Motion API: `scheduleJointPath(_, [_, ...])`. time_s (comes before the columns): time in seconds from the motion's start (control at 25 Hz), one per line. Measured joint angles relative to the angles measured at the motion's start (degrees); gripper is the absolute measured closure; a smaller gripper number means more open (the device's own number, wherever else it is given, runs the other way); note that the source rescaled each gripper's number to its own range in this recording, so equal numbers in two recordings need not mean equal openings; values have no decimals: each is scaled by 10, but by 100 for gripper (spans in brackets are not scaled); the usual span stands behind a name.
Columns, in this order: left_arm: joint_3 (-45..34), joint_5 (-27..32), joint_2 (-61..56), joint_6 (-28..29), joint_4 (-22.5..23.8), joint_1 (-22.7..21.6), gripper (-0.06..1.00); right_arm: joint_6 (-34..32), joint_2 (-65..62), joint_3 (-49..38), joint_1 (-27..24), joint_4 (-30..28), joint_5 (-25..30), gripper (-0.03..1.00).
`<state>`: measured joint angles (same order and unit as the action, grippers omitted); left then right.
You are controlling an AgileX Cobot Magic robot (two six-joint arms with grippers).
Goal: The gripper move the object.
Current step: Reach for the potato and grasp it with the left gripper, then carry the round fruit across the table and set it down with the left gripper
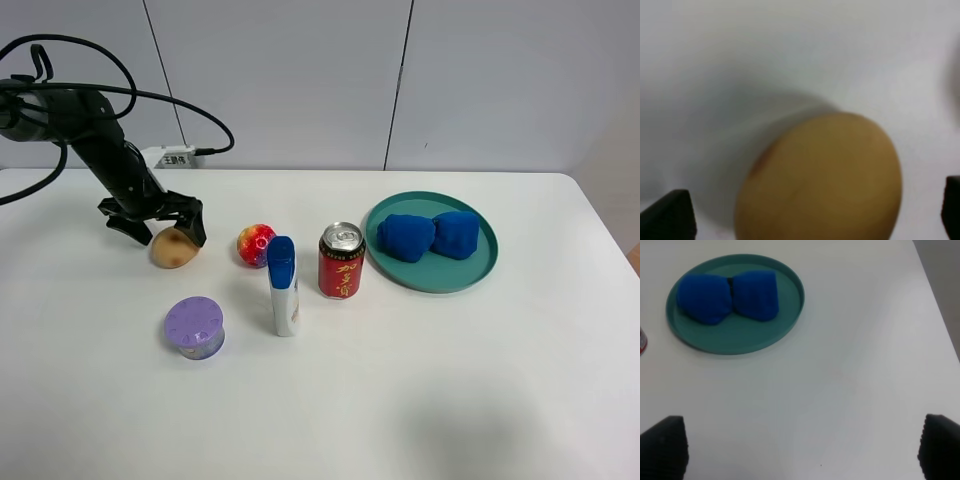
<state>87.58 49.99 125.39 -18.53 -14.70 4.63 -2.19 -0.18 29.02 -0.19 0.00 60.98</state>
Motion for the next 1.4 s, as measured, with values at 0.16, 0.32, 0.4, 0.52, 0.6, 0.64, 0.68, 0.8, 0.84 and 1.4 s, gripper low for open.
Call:
scheduleJointPath(0.16, [0, -2, 0, -5, -5, 0, 9, 0, 0, 0, 0, 0, 0, -3])
scheduleJointPath(0.32, [0, 0, 1, -5, -5, 0, 34, 0, 0, 0, 0, 0, 0, -3])
scheduleJointPath(0.4, [0, 5, 5, -1, -7, 0, 49, 0, 0, 0, 0, 0, 0, -3])
scheduleJointPath(0.52, [0, 11, 10, 1, -8, 0, 79, 0, 0, 0, 0, 0, 0, -3])
scheduleJointPath(0.6, [1, 14, 10, -7, -7, 0, 88, 0, 0, 0, 0, 0, 0, -3])
scheduleJointPath(0.64, [2, 17, 10, -12, -7, 0, 90, 0, 0, 0, 0, 0, 0, -3])
scheduleJointPath(0.68, [3, 20, 10, -15, -4, 0, 91, 0, 0, 0, 0, 0, 0, -3])
scheduleJointPath(0.8, [20, 41, 9, -18, 4, 0, 92, 0, 0, 0, 0, 0, 0, -3])
scheduleJointPath(0.84, [30, 53, 5, -18, 7, 0, 92, 0, 0, 0, 0, 0, 0, -3])
scheduleJointPath(1.4, [290, 187, -98, 12, 2, 88, 94, 0, 0, 0, 0, 0, 0, -3])
